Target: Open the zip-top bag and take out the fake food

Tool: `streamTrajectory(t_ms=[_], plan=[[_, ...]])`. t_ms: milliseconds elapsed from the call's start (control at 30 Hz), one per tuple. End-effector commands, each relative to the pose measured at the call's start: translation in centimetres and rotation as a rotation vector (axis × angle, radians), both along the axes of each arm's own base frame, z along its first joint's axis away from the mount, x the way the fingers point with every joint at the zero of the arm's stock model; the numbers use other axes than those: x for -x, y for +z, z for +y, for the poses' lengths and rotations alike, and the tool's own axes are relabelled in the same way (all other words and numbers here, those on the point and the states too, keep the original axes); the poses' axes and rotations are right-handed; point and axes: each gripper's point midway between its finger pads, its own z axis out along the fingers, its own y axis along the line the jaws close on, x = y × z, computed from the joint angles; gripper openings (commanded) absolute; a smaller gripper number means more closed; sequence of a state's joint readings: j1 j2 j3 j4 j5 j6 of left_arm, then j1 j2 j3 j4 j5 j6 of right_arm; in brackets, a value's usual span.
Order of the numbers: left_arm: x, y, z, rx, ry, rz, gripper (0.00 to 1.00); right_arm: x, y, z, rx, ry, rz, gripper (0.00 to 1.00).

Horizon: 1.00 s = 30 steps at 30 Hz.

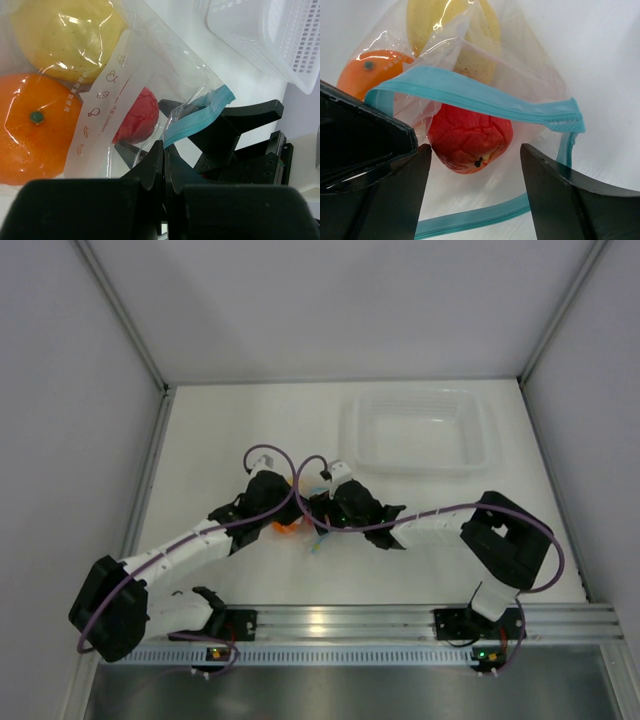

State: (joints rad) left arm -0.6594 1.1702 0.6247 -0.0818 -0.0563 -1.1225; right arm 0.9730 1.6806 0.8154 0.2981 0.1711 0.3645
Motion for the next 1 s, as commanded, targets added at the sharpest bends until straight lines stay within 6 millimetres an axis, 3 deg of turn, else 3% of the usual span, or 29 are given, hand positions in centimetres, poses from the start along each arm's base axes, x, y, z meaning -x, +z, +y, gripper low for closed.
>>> streamTrajectory(t_ms=[0,200,333,467,700,967], plan=[[-0.4,1.4,-1.4,0.053,-0.048,-0.044,0.00,-0.5,2.6,2.4,-0.120,0.063,-0.096,0.74],[-0.2,1.3,-2.1,0.075,-0.082,-0.038,0.00,-0.1,1.7,4.1,-0.151,0.130,-0.070,0.75],[-0.1,1.4,-1.9,0.074,-0.079,-0.045,0.00,-0.5,0.0,4.5,-0.125,0.117,-0.037,0.72],[-0.1,1.4,-1.7,0.073,-0.075,-0.048,0.00,-0.6,0.1,4.0,-0.142,0.098,-0.056,0.60],[0.1,0.9,-2.0,0.082,-0.088,-0.030,0.00,-1.0,1.1,3.7,-0.150,0.100,-0.114,0.72],[0.2,0.9,-1.9,0.080,-0.092,-0.033,0.00,-1.8,2.3,4.5,-0.182,0.132,-0.183,0.68]])
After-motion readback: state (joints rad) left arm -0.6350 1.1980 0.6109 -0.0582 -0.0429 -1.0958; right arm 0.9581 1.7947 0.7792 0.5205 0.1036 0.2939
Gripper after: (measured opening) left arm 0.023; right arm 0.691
